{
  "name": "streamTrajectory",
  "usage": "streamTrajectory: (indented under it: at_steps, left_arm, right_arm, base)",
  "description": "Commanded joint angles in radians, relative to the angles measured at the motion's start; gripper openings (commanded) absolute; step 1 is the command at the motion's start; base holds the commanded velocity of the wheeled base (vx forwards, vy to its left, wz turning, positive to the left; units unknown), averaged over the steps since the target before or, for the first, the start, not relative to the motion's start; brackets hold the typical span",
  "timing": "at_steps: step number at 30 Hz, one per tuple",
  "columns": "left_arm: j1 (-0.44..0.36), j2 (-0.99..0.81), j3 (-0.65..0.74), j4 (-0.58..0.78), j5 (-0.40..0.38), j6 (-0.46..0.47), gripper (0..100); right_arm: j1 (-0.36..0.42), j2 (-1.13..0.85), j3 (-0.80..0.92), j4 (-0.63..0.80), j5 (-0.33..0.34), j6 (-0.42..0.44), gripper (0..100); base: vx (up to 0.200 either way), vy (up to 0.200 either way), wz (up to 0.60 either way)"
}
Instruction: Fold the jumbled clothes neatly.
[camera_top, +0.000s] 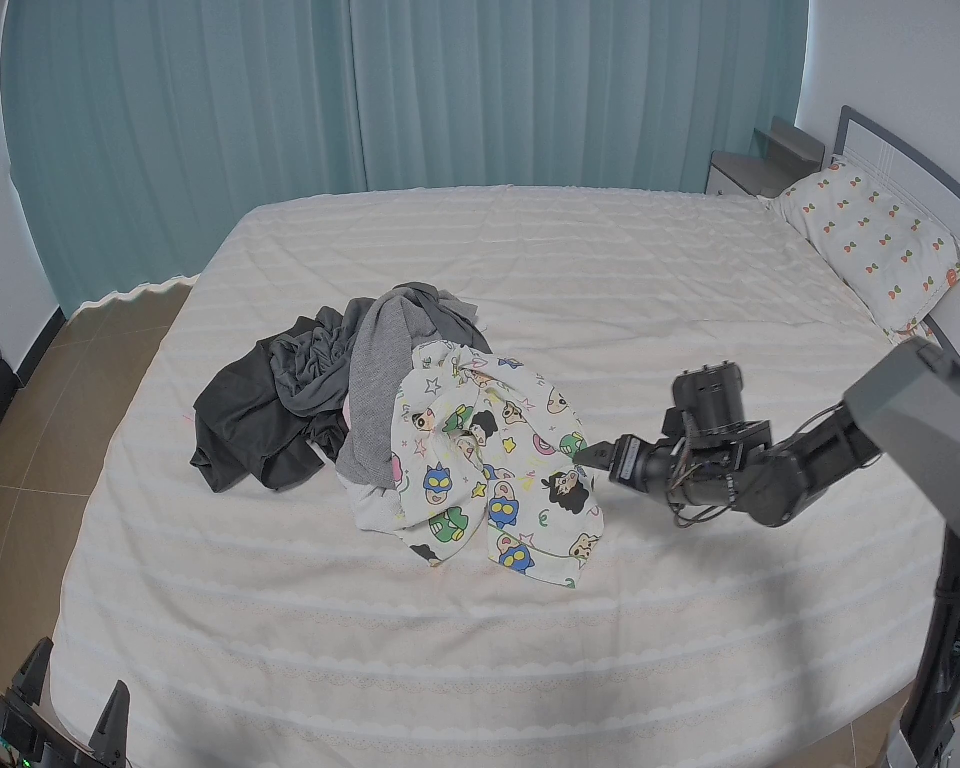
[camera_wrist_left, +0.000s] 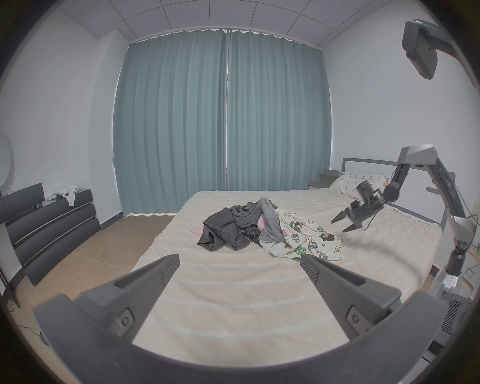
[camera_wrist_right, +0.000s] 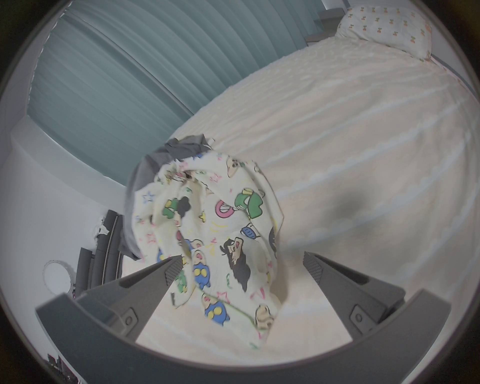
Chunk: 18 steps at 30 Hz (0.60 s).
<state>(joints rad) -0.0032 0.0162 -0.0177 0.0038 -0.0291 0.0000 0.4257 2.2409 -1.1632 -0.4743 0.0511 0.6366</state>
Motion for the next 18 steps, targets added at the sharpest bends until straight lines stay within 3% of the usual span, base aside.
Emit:
streamTrajectory:
  at_steps: [1, 18]
  left_arm:
    - [0.000, -0.016, 0.015, 0.001, 0.000, 0.000, 100]
    - [0.000, -0.016, 0.015, -0.001, 0.000, 0.002, 100]
  right_arm:
    - [0.039, 0.163, -0.072, -0.003, -0.028, 0.025, 100]
    - [0.125, 0.132, -0.064, -0.037, -0.048, 0.031, 100]
  base:
    - [0.000, 0.000, 0.00]
    - [0.000, 0.000, 0.00]
